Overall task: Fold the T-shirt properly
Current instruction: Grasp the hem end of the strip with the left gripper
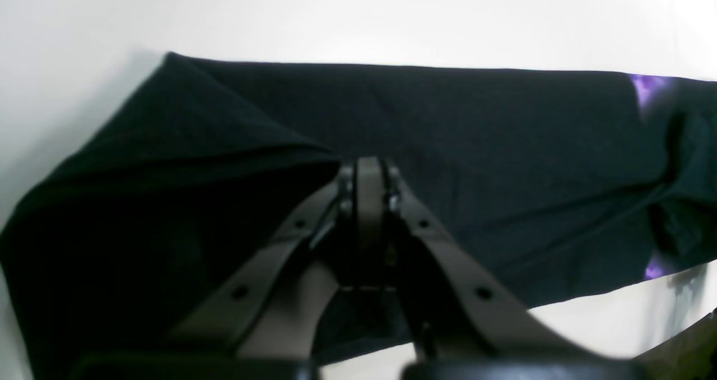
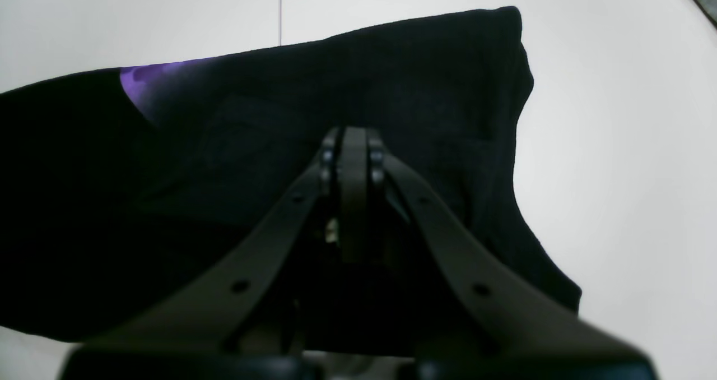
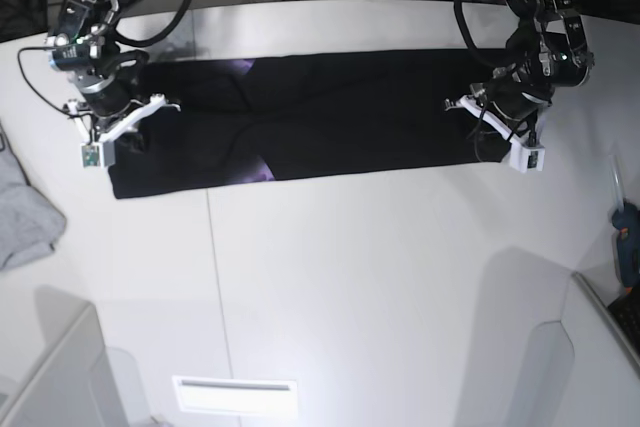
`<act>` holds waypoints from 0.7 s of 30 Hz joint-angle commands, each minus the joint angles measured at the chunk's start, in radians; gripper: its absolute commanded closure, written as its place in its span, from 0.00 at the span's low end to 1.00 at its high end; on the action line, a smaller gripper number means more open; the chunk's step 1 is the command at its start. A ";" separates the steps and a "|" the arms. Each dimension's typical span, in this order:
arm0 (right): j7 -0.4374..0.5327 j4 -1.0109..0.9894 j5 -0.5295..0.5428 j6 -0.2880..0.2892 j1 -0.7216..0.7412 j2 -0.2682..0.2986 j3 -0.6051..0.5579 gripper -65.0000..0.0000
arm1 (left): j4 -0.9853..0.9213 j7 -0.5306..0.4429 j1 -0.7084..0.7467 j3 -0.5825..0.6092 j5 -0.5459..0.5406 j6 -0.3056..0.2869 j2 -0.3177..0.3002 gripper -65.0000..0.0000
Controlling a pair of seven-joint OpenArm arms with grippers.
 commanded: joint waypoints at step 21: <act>0.020 0.018 0.012 0.002 0.012 0.007 0.002 1.00 | -0.072 -0.015 0.034 -0.144 -0.011 0.005 -0.102 1.00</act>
